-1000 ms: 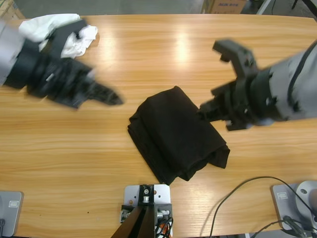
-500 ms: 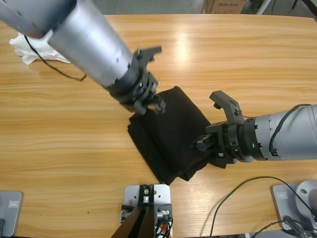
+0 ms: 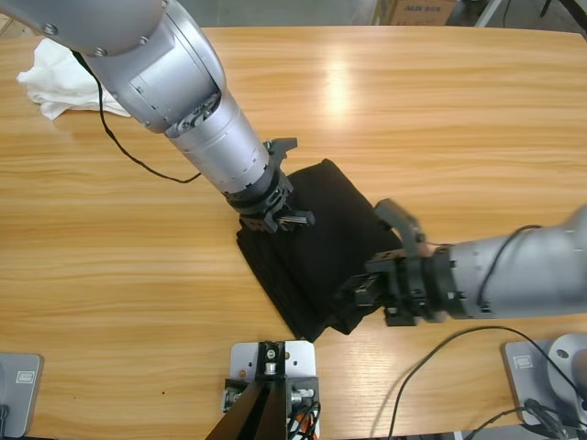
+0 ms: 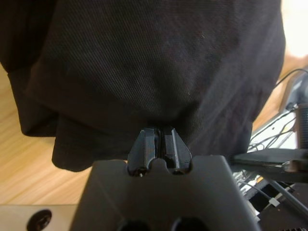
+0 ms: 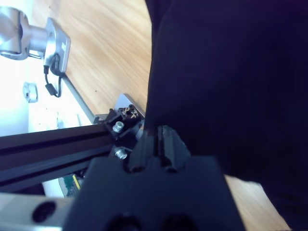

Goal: Fold clothes

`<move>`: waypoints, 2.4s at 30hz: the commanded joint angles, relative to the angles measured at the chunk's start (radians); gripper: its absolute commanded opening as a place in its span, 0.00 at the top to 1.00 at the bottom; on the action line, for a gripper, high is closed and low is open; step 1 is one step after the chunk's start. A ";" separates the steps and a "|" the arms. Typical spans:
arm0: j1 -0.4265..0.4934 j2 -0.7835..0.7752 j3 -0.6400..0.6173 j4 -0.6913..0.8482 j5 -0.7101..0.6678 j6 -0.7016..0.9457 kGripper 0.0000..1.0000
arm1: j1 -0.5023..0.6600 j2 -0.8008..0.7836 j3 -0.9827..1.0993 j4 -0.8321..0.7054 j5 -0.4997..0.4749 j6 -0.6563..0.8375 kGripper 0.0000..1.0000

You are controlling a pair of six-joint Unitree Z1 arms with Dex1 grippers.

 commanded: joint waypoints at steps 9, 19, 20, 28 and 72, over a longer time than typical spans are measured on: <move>-0.008 -0.036 0.187 -0.007 0.023 -0.026 1.00 | 0.012 -0.045 0.088 0.094 -0.082 0.023 1.00; -0.018 -0.341 0.286 -0.007 0.052 -0.041 1.00 | 0.011 -0.379 -0.081 0.485 -0.174 -0.028 1.00; -0.022 -0.366 0.281 -0.009 0.053 -0.041 1.00 | 0.011 -0.399 -0.119 0.525 -0.170 -0.052 1.00; -0.098 -0.231 0.252 -0.139 0.051 0.100 1.00 | -0.387 -0.041 -0.155 0.264 0.282 -0.306 1.00; -0.230 0.014 0.338 -0.361 0.121 0.241 1.00 | -0.602 0.608 -0.387 0.026 0.378 -0.417 1.00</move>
